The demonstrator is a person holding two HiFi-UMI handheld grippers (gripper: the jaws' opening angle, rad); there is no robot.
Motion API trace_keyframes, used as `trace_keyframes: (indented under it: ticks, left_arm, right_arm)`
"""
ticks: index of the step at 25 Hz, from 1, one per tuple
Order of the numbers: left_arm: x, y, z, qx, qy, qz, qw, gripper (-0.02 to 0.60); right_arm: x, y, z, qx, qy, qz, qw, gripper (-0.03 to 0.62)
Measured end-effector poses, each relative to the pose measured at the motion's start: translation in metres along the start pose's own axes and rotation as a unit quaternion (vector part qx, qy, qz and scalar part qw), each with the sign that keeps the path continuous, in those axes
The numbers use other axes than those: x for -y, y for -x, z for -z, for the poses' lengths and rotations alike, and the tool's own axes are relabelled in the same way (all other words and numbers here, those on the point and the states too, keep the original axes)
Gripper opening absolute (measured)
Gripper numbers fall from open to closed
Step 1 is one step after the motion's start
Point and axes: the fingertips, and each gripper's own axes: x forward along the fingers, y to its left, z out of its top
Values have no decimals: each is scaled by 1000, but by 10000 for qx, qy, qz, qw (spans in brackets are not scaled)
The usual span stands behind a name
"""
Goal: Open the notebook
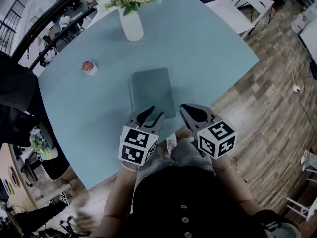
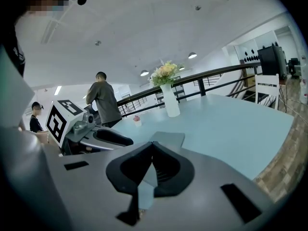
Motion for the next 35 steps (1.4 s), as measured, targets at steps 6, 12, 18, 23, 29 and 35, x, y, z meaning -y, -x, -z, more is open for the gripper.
trace_keyframes:
  ticks: [6,12,18,23,29,35]
  left_arm:
    - [11,-22,7,-234,-222,78,9994,141]
    - [22,-43,18,-541,-406,173,9976,141]
    - [24,-58,32,-878,-706,207,9934,141]
    - [32,-66,41,-1114,-934,290,9889,141]
    - [37,-75,49,-1240,-1109,319,9856,141]
    - [42,-83,56,-1371,-1478,223,9792,141]
  right_arm:
    - [17,-3,11,-117,-154,-18,9998,3]
    - [33,-4,21,-210,-336,-16,9992,5]
    - [43,-4,31,-277,-431,7,9987,5]
    - [49,-5,39,-359,-549,57,9978,5]
    - [51,-11,48,-414,-619,68,9972,5]
    - [55,-5,64,-490,-746,139,9959,5]
